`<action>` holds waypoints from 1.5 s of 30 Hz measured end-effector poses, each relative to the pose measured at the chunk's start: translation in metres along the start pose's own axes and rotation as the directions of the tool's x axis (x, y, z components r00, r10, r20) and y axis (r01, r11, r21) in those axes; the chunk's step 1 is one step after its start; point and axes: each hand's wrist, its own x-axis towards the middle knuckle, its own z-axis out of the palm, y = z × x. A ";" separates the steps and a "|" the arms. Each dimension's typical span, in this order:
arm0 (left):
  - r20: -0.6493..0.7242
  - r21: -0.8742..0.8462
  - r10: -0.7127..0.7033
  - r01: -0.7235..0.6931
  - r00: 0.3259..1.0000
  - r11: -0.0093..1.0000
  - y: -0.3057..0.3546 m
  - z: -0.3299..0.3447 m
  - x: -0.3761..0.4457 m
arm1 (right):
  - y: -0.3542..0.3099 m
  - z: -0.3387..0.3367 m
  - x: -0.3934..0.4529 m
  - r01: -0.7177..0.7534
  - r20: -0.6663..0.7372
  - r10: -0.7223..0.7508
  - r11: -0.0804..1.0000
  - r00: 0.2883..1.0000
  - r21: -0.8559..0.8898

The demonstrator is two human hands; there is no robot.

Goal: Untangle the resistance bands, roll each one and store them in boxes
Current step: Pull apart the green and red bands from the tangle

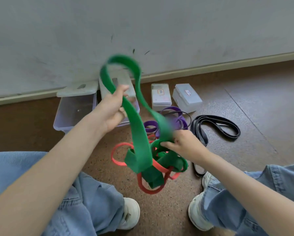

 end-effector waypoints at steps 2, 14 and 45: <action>-0.122 0.376 0.027 0.021 0.992 0.927 -0.017 -0.016 0.011 | -0.001 -0.011 0.002 -0.031 -0.007 0.032 0.993 0.999 0.116; 0.570 0.669 -0.175 -0.330 0.803 0.666 -0.037 -0.006 -0.035 | -0.015 -0.045 0.005 -0.166 -0.042 0.223 0.829 0.974 0.535; 0.252 0.957 0.063 -0.258 0.966 0.130 0.004 -0.011 -0.026 | -0.027 -0.056 0.000 0.122 -0.220 -0.015 0.869 0.975 0.480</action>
